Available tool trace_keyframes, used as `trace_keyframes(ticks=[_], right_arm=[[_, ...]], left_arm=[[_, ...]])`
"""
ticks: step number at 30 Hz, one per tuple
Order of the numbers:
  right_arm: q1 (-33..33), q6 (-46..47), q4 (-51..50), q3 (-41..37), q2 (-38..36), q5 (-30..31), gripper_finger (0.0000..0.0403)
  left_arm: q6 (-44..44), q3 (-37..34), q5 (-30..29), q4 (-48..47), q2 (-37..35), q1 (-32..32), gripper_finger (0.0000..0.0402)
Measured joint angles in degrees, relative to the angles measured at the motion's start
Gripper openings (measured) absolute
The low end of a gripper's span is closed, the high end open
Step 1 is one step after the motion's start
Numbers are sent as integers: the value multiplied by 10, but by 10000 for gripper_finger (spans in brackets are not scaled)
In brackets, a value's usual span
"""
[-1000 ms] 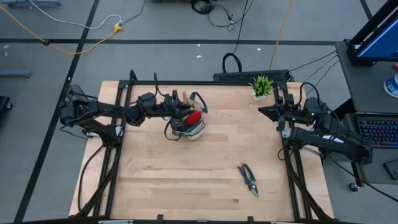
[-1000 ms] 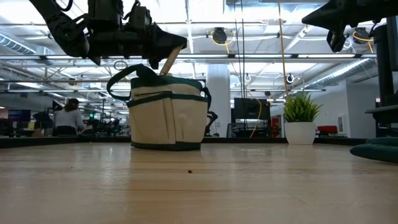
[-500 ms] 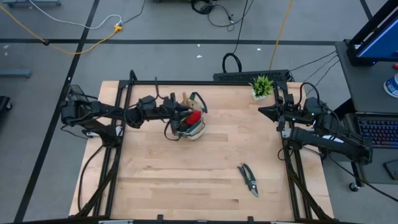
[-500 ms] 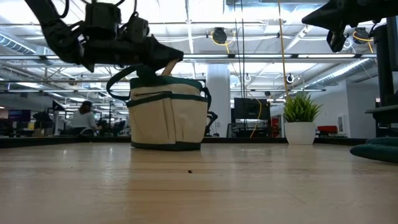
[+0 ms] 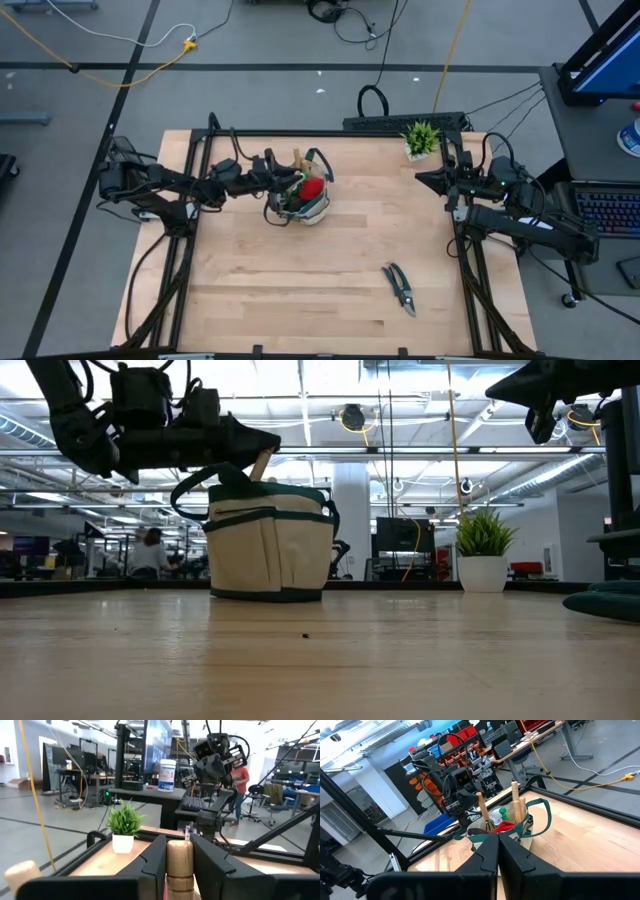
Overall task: Pick & Place Garden tools in Gardening bag
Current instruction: Put the hand rake into the gardening bag, then put the shears into the gardening bag
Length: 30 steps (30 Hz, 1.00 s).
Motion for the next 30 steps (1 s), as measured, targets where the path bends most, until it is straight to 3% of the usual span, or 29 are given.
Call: trace_keyframes(ticks=[4, 9, 25, 30], right_arm=[[0, 0, 0, 0, 0, 0, 0], [0, 0, 0, 0, 0, 0, 0], [0, 0, 0, 0, 0, -1, 0], [0, 0, 0, 0, 0, -3, 0]], left_arm=[[-5, 0, -5, 0, 0, 0, 119], [-16, 0, -6, 0, 0, 0, 140], [-17, 1, -5, 6, -40, 0, 145], [-63, 1, -6, 10, -79, -4, 145]])
